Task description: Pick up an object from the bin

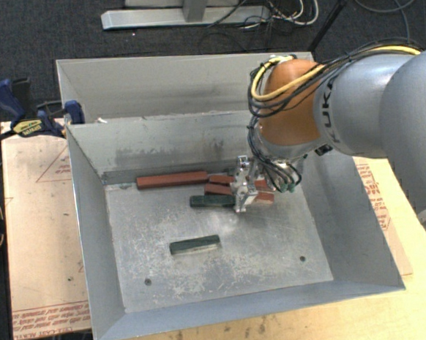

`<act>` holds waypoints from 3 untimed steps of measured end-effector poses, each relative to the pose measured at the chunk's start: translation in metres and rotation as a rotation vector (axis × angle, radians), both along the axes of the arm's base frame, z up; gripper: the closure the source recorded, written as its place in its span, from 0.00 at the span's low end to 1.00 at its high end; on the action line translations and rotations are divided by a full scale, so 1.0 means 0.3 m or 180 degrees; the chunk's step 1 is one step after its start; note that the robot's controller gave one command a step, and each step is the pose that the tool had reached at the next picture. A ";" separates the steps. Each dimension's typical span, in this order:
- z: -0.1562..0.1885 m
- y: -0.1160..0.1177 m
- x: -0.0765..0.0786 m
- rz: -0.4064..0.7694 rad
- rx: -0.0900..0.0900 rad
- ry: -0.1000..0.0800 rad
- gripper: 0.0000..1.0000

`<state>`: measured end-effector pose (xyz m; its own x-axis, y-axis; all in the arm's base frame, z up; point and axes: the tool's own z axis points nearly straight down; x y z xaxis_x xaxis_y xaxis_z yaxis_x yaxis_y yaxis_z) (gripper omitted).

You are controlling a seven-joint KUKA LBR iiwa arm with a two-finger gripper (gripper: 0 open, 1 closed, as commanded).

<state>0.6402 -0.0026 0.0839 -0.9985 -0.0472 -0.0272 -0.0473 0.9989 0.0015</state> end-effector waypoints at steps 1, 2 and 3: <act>0.521 0.057 -0.019 0.1058 -0.0020 0.0077 1.00; 0.612 0.065 -0.013 0.1207 -0.0027 0.0054 1.00; 0.209 0.075 -0.086 0.1601 -0.0021 0.0099 0.00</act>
Offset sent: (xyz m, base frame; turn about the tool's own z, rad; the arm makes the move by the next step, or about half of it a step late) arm 0.0000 0.0000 0.0000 0.0000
